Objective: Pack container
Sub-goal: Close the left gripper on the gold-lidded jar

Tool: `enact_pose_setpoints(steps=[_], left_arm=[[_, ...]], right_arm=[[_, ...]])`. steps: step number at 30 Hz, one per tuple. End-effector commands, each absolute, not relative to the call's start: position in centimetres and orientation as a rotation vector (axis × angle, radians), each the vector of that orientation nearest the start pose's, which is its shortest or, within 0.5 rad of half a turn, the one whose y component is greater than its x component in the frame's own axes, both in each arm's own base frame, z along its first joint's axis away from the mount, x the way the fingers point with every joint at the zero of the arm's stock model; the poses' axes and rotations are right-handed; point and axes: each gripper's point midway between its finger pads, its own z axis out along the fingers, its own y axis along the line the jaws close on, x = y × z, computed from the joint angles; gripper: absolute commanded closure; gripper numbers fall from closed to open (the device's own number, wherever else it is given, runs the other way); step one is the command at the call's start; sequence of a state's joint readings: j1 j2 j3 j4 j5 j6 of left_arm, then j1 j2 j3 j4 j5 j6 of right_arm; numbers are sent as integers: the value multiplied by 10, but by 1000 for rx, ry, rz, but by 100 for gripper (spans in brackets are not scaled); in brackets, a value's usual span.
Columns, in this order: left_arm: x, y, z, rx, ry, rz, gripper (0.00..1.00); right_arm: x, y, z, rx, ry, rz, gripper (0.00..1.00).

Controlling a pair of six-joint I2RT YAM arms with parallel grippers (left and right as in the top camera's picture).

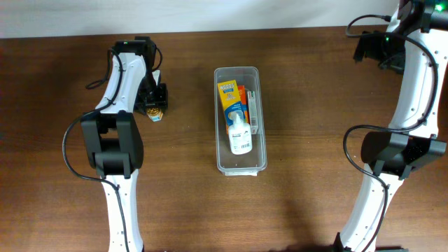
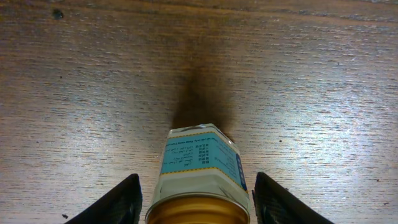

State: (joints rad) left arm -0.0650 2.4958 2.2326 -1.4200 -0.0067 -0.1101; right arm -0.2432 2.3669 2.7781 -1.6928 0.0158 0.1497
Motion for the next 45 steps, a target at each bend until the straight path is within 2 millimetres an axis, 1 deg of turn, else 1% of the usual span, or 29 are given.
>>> enact_pose_setpoints(steps=[1, 3, 14, 21, 23, 28, 31, 32, 36, 37, 38, 41, 45], left_arm=[[450, -29, 15, -93, 3277, 14, 54], [450, -29, 15, -93, 3277, 14, 55], [450, -29, 15, -92, 3277, 15, 55], [449, -29, 15, -92, 3281, 15, 57], [448, -29, 15, -92, 3285, 15, 60], [447, -29, 15, -92, 3291, 16, 62], [445, -29, 16, -92, 3299, 17, 69], [445, -29, 16, -92, 3300, 17, 70], [445, -28, 16, -90, 3298, 19, 69], [448, -28, 15, -60, 3288, 20, 58], [450, -28, 15, -37, 3280, 18, 57], [454, -28, 14, -19, 3262, 13, 57], [454, -29, 14, -18, 3262, 14, 55]], right_arm=[[463, -117, 218, 561, 2797, -35, 2], [463, -116, 218, 560, 2798, -35, 2], [463, -117, 218, 561, 2797, -35, 2], [463, -117, 218, 561, 2797, -35, 2], [463, -117, 218, 560, 2797, -35, 2], [463, -117, 218, 560, 2797, -35, 2], [463, -117, 218, 561, 2797, -35, 2], [463, -117, 218, 560, 2797, -35, 2], [463, -117, 218, 561, 2797, -35, 2], [463, -116, 218, 560, 2797, -34, 2], [463, -117, 218, 561, 2797, -35, 2], [463, -117, 218, 560, 2797, -35, 2], [463, -117, 218, 561, 2797, -35, 2]])
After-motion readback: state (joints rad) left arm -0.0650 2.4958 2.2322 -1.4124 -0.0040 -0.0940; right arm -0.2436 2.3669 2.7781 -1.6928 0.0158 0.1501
